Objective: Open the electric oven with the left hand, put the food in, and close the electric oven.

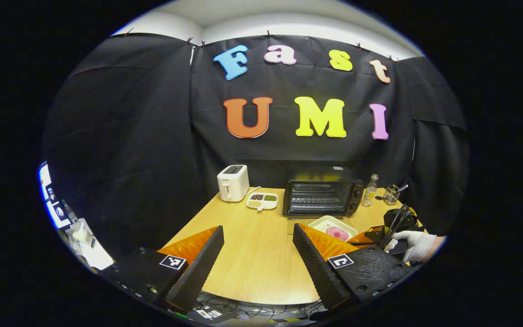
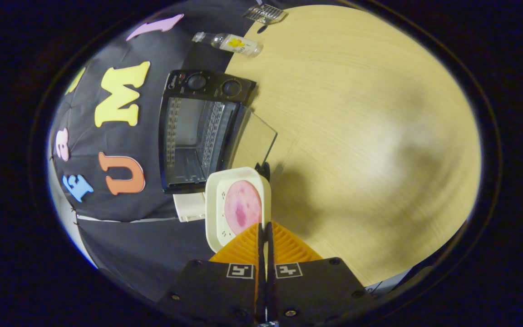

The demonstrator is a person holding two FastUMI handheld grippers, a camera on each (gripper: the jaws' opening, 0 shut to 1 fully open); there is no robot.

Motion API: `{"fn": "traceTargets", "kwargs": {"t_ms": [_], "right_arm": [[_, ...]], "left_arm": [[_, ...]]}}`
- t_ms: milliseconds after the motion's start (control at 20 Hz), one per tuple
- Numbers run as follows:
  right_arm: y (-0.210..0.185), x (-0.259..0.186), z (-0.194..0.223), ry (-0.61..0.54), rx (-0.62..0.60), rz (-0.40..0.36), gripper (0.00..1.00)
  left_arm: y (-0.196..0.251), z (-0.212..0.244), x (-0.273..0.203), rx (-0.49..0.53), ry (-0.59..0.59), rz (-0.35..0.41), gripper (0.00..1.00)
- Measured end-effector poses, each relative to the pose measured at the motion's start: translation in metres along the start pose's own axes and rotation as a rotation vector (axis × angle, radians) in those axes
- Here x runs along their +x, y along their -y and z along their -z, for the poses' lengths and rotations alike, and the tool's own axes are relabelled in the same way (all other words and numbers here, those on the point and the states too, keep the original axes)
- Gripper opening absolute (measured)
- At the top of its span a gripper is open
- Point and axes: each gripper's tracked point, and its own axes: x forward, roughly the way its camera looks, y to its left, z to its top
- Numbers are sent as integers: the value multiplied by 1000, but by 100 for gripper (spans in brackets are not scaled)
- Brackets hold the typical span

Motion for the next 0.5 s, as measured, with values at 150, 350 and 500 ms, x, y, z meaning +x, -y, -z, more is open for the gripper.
{"fn": "traceTargets", "kwargs": {"t_ms": [150, 350, 500], "right_arm": [[-20, 19, 0, -19, -36, 0, 4], [-40, 44, -32, 2, -39, 13, 4], [-63, 63, -65, 38, -65, -1, 4]], "left_arm": [[-14, -1, 5, -11, -8, -52, 98], [-15, -4, 19, -27, -11, -94, 98], [-13, -4, 32, -35, -19, -115, 98]]}}
